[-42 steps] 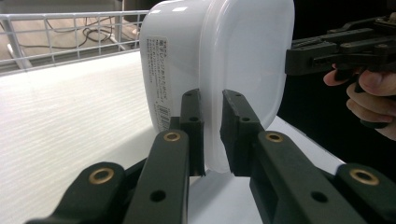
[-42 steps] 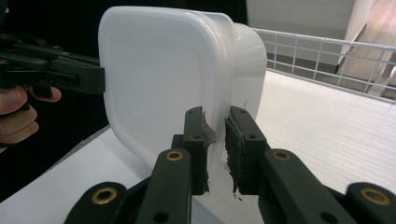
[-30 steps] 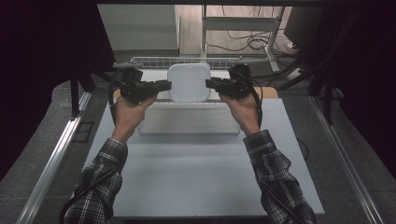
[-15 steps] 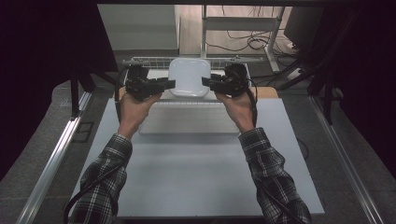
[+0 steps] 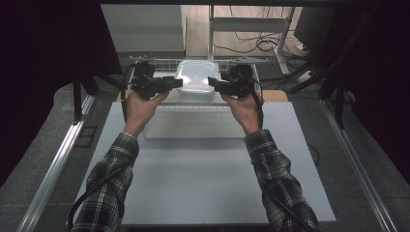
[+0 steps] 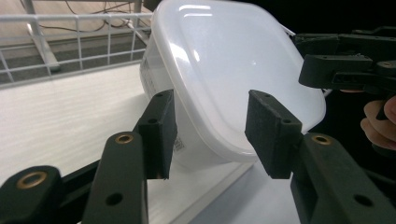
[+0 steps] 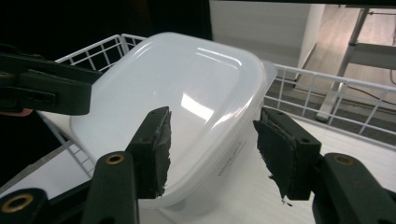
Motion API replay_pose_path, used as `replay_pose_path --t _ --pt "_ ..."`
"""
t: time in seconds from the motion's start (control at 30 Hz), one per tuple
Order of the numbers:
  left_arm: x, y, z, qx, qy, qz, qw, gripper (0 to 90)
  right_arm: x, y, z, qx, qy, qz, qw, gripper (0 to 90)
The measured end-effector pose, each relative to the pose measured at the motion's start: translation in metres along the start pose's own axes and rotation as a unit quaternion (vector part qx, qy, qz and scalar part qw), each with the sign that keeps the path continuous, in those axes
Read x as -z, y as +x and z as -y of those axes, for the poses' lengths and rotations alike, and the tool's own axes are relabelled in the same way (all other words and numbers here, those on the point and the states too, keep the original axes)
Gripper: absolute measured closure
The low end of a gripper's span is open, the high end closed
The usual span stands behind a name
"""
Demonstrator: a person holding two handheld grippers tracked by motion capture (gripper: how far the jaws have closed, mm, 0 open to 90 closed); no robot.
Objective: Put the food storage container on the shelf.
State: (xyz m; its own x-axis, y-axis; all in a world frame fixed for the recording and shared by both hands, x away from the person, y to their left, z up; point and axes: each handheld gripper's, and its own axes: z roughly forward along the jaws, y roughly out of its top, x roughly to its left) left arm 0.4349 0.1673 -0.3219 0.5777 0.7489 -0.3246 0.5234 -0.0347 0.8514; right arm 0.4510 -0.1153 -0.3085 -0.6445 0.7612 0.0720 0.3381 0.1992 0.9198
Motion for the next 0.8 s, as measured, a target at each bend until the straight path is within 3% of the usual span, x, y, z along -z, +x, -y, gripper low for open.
replay_pose_path --t 0.17,0.3,0.37,0.5,0.6,0.8 --pt "-0.002 0.000 -0.003 0.001 0.000 -0.001 1.0000 53.1 -0.008 0.000 -0.004 0.000 -0.001 0.025 0.9997 44.8" --pt "-0.005 0.000 -0.004 0.000 -0.006 -0.014 0.9999 53.1 -0.011 -0.001 -0.005 -0.004 -0.001 0.034 0.9994 45.1" --pt "-0.006 0.001 -0.005 0.000 -0.009 -0.019 0.9998 52.9 -0.012 -0.003 -0.005 -0.005 0.002 0.033 0.9994 42.9" --pt "-0.005 -0.002 -0.004 -0.020 -0.014 -0.034 0.9991 48.1 -0.013 -0.004 -0.005 0.006 0.002 0.043 0.9991 34.5" --pt "-0.002 -0.004 -0.004 -0.016 -0.033 -0.022 0.9991 43.2 -0.012 -0.005 -0.005 0.008 -0.002 0.030 0.9995 28.3" --pt "0.008 -0.011 0.001 -0.033 -0.037 0.008 0.9987 27.7 -0.004 -0.002 -0.001 0.008 0.001 -0.010 0.9999 16.9"
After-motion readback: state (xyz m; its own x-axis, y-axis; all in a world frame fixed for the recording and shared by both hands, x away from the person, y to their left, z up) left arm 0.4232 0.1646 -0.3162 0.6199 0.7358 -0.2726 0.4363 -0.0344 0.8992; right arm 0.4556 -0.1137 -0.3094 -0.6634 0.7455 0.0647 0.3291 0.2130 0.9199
